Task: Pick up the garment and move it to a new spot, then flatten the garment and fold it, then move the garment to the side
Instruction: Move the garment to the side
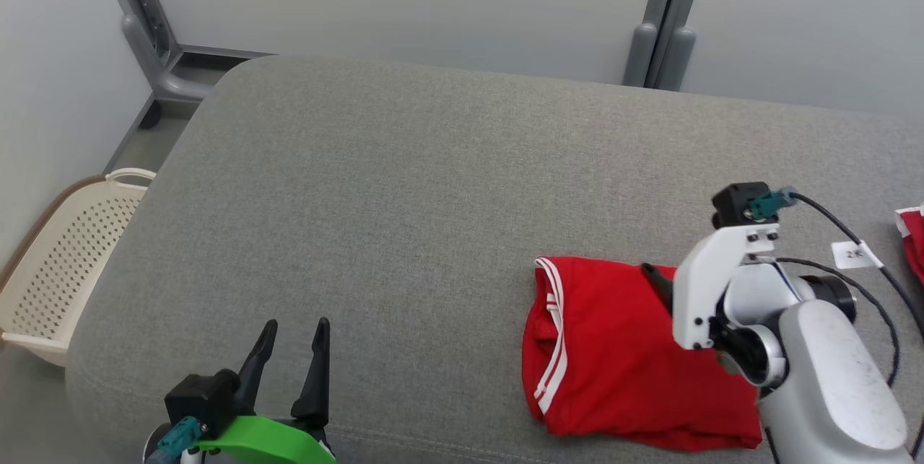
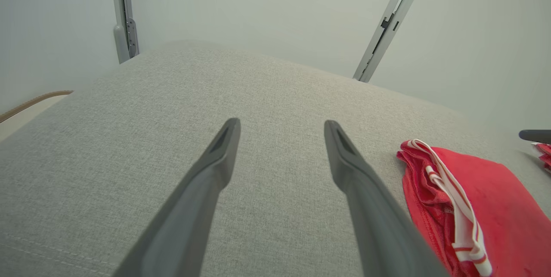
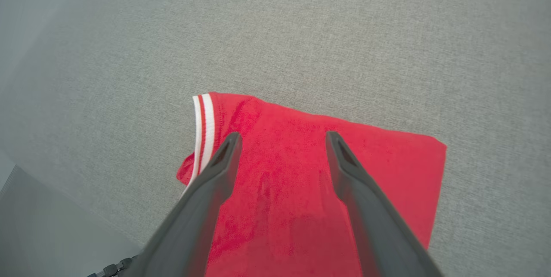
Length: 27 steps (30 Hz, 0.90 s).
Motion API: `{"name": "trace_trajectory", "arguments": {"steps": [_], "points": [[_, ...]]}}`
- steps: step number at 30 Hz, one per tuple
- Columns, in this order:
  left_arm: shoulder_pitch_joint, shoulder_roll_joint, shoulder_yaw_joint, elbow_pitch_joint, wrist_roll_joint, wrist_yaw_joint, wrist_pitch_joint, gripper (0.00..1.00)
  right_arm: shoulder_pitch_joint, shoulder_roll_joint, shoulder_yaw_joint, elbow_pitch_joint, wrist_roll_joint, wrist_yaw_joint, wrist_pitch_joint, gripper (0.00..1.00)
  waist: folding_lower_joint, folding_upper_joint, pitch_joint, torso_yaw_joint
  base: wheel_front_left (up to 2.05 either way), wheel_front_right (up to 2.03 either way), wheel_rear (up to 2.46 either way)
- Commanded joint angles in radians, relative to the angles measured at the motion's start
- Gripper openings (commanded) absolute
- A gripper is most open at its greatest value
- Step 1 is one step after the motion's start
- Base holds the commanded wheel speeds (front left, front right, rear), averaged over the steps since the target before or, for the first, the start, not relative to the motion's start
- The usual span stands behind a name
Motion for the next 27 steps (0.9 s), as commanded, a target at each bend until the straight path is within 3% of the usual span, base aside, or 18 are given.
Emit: {"name": "trace_trajectory", "arguments": {"steps": [1,9,18,27], "points": [[0.016,0.004,0.001,-0.003,0.002,0.004,-0.001,1.00,0.030,-0.024,-0.029,-0.014,-0.016,-0.001,0.008,1.00,0.0000,0.0000,-0.007,-0.012,0.00,0.00,0.00],[0.017,-0.001,0.000,-0.015,-0.001,0.010,-0.001,1.00,0.135,-0.083,-0.139,-0.073,-0.045,-0.001,0.022,1.00,0.0000,0.0000,-0.002,-0.056,0.00,0.00,0.00],[-0.018,-0.006,-0.005,-0.017,0.008,0.000,-0.003,1.00,0.148,-0.070,-0.164,-0.036,-0.013,-0.001,-0.011,1.00,0.0000,0.0000,0.034,-0.090,0.00,0.00,0.00],[-0.055,0.000,-0.005,0.005,0.011,-0.015,-0.005,1.00,0.114,-0.040,-0.195,0.045,-0.027,-0.001,-0.038,1.00,0.0000,0.0000,0.086,-0.071,0.00,0.00,0.00]]}}
